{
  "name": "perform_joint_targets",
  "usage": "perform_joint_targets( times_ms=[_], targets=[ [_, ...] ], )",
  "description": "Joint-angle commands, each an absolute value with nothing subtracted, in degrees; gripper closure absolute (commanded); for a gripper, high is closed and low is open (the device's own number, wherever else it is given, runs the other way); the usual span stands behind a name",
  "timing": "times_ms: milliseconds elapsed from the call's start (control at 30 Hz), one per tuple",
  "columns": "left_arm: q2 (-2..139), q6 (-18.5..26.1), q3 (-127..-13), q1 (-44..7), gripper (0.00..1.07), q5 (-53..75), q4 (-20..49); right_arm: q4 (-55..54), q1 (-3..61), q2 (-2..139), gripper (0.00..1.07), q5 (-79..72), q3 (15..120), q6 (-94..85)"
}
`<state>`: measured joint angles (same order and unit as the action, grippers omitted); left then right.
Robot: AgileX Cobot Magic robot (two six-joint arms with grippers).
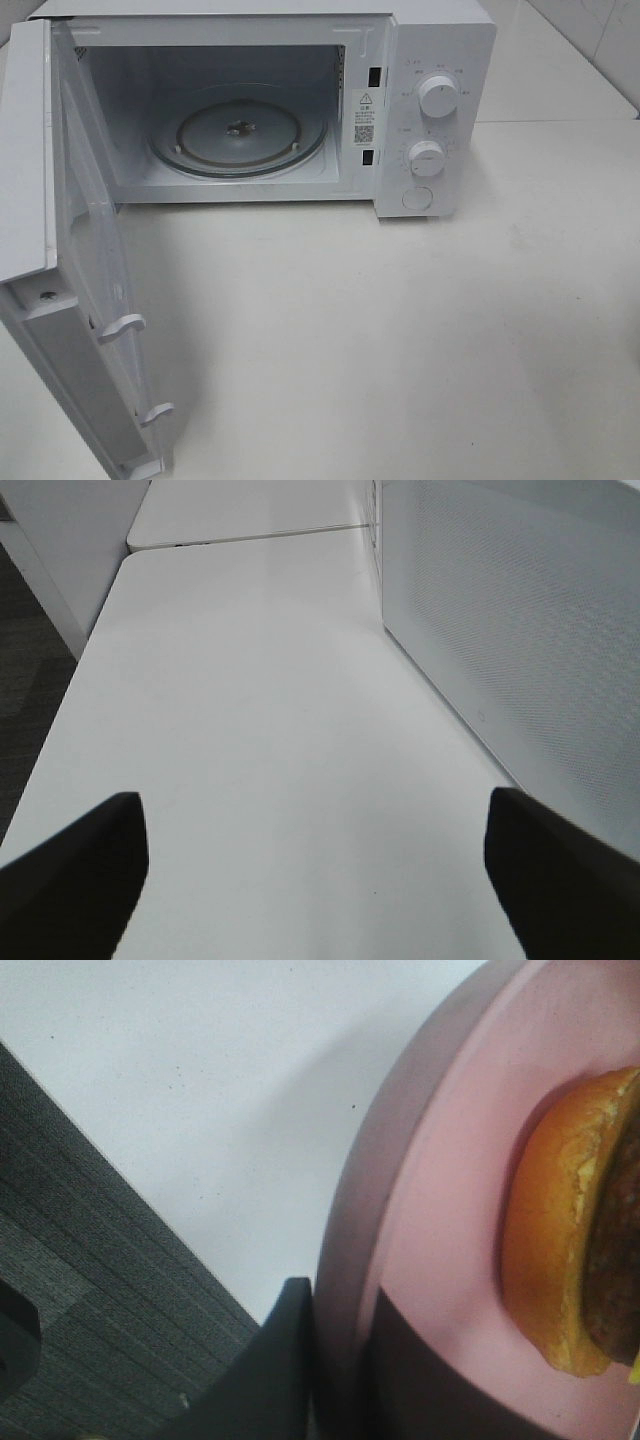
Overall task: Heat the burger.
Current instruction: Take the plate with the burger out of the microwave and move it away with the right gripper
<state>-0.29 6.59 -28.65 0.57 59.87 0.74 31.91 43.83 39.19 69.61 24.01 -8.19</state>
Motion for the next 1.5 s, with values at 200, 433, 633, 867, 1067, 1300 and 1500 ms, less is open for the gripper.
perform_joint_targets(
  times_ms=[200, 433, 633, 867, 1067, 1300, 1500],
  targets=[
    [-1.5, 6.2, -28.4, 0.7, 0.22, 59.4, 0.7, 37.4, 43.8, 41.3, 1.07, 73.3, 24.5, 3.1],
    [-1.5, 6.2, -28.4, 0.7, 0.22, 59.4, 0.7, 37.5, 43.8, 49.7, 1.07, 72.5, 24.5, 10.9],
    [-1.5, 6.2, -28.4, 0.7, 0.22, 59.4, 0.7, 38.9, 43.8, 58.7, 1.07, 69.0, 24.5, 23.4],
    [-1.5, 6.2, -28.4, 0.7, 0.22, 59.4, 0.7, 41.1, 43.8, 67.0, 1.07, 69.2, 27.4, 30.4],
    [-1.5, 6.2, -28.4, 0.7, 0.22, 59.4, 0.7, 42.1, 43.8, 70.9, 1.07, 68.8, 30.3, 36.7],
    [-1.5, 6.2, -28.4, 0.7, 0.22, 59.4, 0.7, 42.7, 43.8, 77.5, 1.07, 64.6, 31.9, 45.4],
    [-1.5, 6.2, -28.4, 0.7, 0.22, 59.4, 0.7, 43.6, 43.6, 82.3, 1.07, 61.8, 31.9, 51.7]
  ],
)
